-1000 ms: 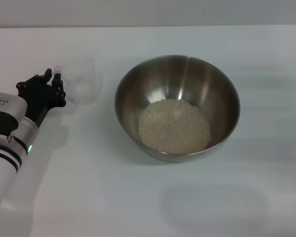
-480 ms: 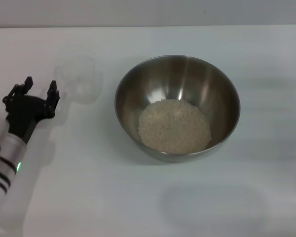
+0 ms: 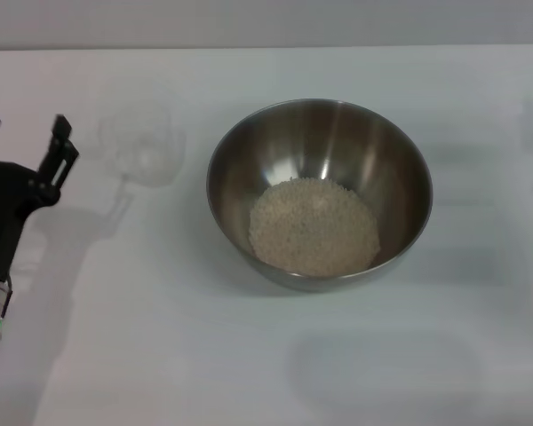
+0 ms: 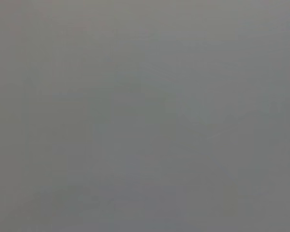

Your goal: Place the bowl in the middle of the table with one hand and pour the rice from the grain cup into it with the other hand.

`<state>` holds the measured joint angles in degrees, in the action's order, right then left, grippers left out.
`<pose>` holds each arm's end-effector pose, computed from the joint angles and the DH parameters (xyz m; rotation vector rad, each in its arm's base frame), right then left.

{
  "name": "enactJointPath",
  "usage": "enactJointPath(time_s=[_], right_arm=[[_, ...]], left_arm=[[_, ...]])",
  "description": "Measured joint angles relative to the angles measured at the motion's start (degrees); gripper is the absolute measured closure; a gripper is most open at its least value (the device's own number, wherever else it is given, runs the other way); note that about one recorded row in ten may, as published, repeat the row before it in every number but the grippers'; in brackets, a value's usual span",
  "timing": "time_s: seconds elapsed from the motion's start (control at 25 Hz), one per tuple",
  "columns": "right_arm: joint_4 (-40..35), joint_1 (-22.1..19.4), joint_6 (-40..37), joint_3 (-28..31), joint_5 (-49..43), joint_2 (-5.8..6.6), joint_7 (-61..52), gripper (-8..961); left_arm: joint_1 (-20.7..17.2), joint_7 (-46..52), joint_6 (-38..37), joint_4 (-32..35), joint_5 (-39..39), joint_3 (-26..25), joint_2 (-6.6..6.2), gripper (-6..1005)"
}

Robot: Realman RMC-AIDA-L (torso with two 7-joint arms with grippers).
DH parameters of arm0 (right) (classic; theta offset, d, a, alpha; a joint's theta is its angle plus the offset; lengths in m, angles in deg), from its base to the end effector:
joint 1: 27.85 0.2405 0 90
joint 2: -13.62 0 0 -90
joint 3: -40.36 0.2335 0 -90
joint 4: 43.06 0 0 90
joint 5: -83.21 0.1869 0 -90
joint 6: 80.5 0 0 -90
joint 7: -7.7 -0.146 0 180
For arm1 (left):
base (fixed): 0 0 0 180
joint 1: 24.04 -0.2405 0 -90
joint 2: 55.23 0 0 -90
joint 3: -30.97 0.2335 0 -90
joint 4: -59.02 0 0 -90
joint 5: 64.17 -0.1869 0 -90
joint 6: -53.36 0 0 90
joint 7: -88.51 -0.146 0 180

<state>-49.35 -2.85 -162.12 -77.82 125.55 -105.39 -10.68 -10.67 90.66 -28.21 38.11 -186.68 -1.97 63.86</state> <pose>0.2833 0.3082 0.0543 -1.3871 0.4775 0.9788 -0.2713 0.2516 -0.0040 -1.5567 -0.4545 -0.8882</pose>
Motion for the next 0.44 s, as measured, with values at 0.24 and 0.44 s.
enactJointPath(time_s=[0.24,0.44], right_arm=[[0.0,-0.2,1.7,-5.2,-3.7,-0.2,0.2,347],[-0.1,-1.2,1.4,-4.6,-4.0,-0.33,-0.9,286]], left_arm=[[1.9,1.6,0.4,-0.4,0.1,-0.8,0.05,139],[3.3,2.8,2.2,0.3,0.2,-1.0,-0.17,139]])
